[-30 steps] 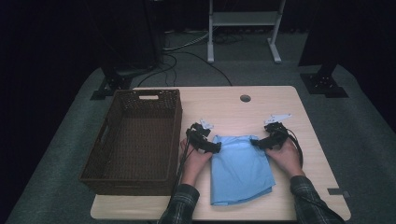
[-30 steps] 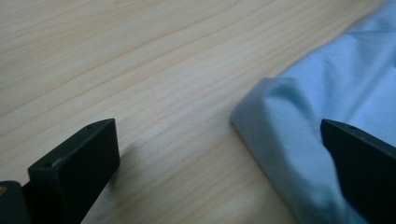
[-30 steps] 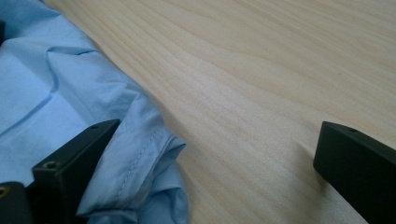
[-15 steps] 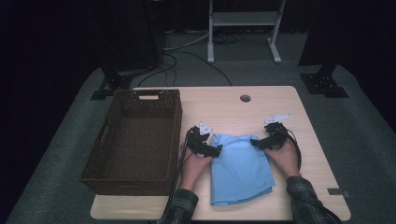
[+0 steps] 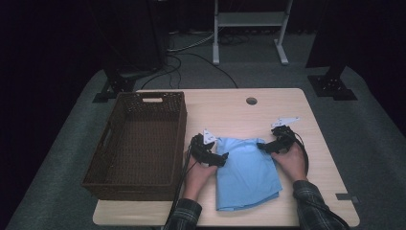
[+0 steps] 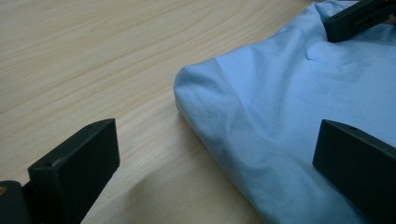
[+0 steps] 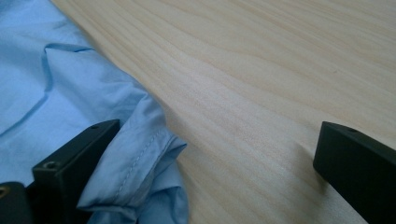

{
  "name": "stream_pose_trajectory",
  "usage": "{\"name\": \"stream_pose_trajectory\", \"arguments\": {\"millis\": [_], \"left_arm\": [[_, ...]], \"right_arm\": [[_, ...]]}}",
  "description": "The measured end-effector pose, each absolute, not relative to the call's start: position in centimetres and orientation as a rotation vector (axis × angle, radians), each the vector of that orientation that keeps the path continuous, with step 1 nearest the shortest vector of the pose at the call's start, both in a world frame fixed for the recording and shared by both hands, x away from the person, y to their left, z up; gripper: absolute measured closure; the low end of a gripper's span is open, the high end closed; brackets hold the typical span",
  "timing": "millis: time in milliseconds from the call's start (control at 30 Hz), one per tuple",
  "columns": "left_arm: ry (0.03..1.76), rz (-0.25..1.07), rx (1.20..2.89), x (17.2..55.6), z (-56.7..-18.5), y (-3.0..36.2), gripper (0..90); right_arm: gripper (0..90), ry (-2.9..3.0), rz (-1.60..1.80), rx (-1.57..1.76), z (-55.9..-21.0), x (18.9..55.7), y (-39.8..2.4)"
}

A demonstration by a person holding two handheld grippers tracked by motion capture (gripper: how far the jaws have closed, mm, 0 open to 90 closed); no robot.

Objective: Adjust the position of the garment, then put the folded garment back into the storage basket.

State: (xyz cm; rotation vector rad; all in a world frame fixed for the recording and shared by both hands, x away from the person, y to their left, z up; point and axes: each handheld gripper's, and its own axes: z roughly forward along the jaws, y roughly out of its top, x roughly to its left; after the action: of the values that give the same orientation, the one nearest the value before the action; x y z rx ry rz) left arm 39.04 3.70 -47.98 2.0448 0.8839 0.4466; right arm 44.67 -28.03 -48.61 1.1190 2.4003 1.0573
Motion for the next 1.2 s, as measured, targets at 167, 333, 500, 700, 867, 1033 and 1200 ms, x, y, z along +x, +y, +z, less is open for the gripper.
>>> {"name": "stream_pose_trajectory", "arguments": {"millis": [167,333,500,700,867,1033,1200], "left_arm": [[0.87,0.45,2.048,38.3,-48.0,3.6,0.0],[0.855,0.451,2.052,37.7,-48.0,3.6,0.0],[0.85,0.442,2.044,37.1,-48.0,3.7,0.0],[0.844,0.431,2.033,36.3,-47.9,3.8,0.0],[0.823,0.434,2.037,35.5,-47.9,3.7,0.0],[0.818,0.43,2.034,34.9,-47.9,3.7,0.0],[0.819,0.426,2.035,34.5,-48.0,3.7,0.0]], "right_arm": [[0.3,2.399,1.058,1.121,-48.6,44.7,-28.0],[0.3,2.399,1.057,1.122,-48.6,44.7,-28.0],[0.3,2.397,1.058,1.126,-48.6,44.7,-28.0],[0.3,2.395,1.056,1.129,-48.6,44.7,-28.0],[0.3,2.393,1.056,1.131,-48.6,44.7,-28.0],[0.3,2.393,1.056,1.13,-48.6,44.7,-28.0],[0.3,2.393,1.055,1.131,-48.6,44.7,-28.0]]}}
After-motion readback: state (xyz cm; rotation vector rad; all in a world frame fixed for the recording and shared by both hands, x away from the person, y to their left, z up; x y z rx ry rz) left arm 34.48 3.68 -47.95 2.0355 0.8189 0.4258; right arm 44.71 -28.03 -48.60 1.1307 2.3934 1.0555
